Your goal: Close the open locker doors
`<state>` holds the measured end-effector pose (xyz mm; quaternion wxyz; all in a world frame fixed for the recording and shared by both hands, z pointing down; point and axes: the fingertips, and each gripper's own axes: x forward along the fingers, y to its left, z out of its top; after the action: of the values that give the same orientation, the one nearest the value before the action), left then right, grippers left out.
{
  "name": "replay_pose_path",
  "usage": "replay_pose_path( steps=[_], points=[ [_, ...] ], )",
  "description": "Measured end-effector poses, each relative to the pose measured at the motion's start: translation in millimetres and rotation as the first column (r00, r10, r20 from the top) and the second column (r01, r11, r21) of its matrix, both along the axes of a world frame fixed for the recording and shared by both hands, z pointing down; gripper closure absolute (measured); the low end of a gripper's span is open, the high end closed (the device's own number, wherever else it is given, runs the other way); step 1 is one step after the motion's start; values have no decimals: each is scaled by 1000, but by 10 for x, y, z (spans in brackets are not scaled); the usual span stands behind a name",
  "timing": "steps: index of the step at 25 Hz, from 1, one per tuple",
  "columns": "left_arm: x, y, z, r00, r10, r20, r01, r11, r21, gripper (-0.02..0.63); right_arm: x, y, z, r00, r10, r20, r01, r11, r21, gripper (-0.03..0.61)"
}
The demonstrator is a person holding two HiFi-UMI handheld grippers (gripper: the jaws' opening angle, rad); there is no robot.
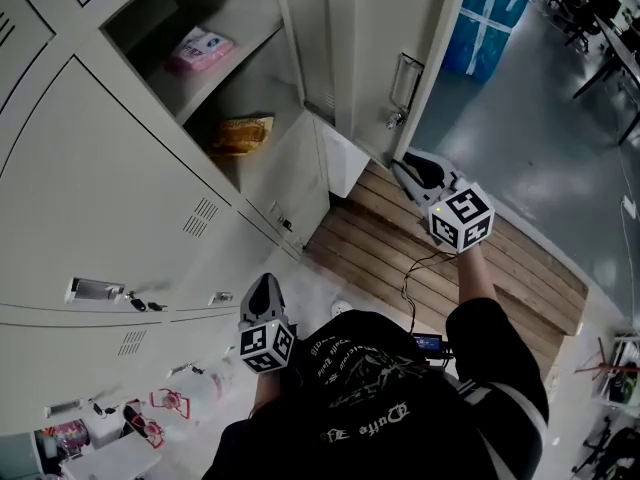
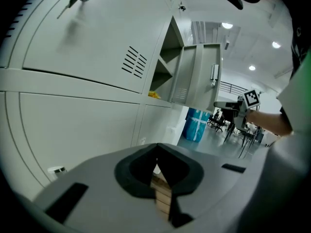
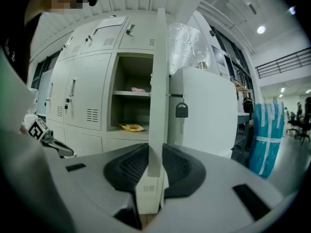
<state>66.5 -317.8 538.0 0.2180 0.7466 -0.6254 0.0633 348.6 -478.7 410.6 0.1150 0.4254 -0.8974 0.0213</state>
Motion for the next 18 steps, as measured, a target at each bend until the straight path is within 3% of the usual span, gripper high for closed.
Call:
replay_pose_path(
  steps=[8,18],
  points=[
    [-125,38,42,1000,-18,3,19,1000,-12,606,-463,286,-5,998,-60,19,60,998,19,482],
    [-365,203,158,998,-70,6,70,996,-52,606,-1214,516,4,960,-275,-58,279,958,71,503]
  ],
)
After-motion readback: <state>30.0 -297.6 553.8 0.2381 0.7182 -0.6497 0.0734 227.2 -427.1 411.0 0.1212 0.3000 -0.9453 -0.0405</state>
